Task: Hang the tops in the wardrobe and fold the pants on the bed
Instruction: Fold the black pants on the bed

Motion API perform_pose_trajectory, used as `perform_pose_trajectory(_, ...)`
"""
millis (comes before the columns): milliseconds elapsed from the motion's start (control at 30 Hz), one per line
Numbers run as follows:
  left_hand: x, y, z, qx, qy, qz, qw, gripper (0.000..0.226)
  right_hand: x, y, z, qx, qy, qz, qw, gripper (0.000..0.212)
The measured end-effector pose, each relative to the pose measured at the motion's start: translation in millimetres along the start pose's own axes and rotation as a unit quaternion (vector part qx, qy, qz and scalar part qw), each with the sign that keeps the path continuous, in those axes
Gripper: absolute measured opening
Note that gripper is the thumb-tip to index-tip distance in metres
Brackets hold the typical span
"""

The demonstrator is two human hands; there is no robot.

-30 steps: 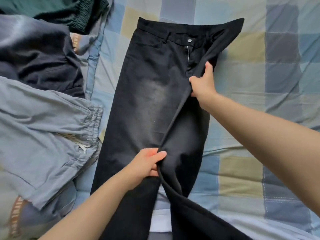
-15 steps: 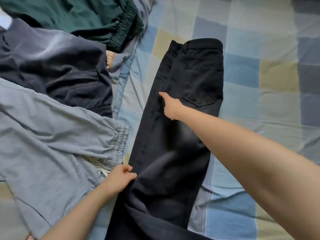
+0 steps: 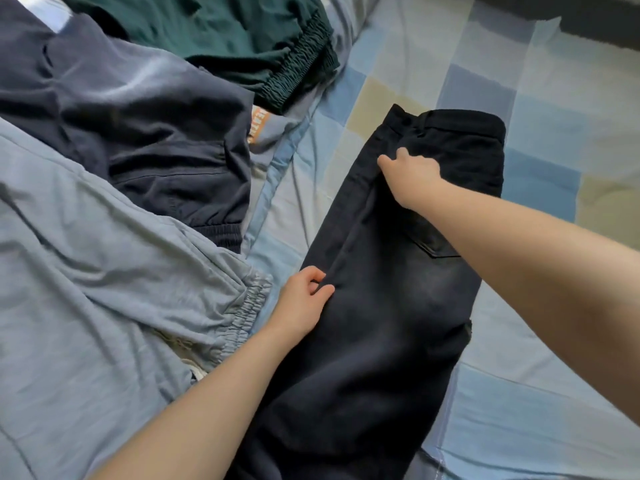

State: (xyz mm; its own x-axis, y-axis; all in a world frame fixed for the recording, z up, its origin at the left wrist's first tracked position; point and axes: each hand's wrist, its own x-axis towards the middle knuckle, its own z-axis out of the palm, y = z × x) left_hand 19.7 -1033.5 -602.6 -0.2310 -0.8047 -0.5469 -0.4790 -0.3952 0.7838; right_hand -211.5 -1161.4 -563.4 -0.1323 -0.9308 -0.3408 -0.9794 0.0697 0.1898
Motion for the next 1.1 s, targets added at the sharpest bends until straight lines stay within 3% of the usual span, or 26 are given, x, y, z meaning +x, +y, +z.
perform_pose_trajectory(133,-6.1,-0.8,-7.2,-0.013,0.001,0.011,1.0,0.015,8.2,17.3,-5.9,-0.046,0.019,0.037,0.998,0.048)
perform_pose_trajectory(333,-4.4,-9.1,-39.1,-0.062,0.053,-0.009,0.997,0.01,20.6,10.0,-11.5,-0.025,0.163,-0.011,0.986,0.038)
perform_pose_trajectory(400,-0.1,-15.3,-44.9,-0.048,0.033,-0.034,0.998,0.006,23.8,-0.6,-3.1,-0.027,0.114,-0.013,0.993,0.036)
perform_pose_trajectory(500,2.9,-21.5,-43.5,-0.037,-0.007,-0.063,0.997,0.008,27.1,-7.0,12.0,-0.006,0.018,0.006,1.0,0.051)
perform_pose_trajectory(700,-4.4,-28.8,-40.6,-0.072,-0.064,-0.062,0.993,0.022,36.7,1.7,16.1,0.11,0.003,0.02,0.994,0.09)
perform_pose_trajectory(800,-8.7,-30.5,-36.8,-0.058,-0.045,-0.05,0.996,0.021,41.5,10.1,4.7,0.24,-0.024,0.01,0.971,0.093)
perform_pose_trajectory(867,-9.3,-30.6,-35.8,-0.059,-0.034,-0.052,0.996,0.018,40.9,17.0,-2.9,0.322,0.026,0.004,0.946,0.089)
perform_pose_trajectory(933,-10.3,-29.2,-35.8,-0.065,-0.021,-0.061,0.996,0.015,31.9,31.1,-1.5,0.35,0.102,0.05,0.93,0.078)
perform_pose_trajectory(1000,-10.3,-29.1,-36.7,-0.059,-0.004,-0.069,0.996,0.023,14.9,53.3,13.6,0.323,0.169,0.153,0.918,0.065)
perform_pose_trajectory(1067,-9.1,-25.3,-37.4,-0.017,0.01,-0.064,0.998,0.035,-9.2,76.0,37.7,0.313,0.169,0.285,0.89,0.064)
perform_pose_trajectory(1100,-6.5,-23.1,-36.9,0.011,0.018,-0.054,0.998,0.039,-21.7,84.5,50.7,0.341,0.142,0.355,0.859,0.069)
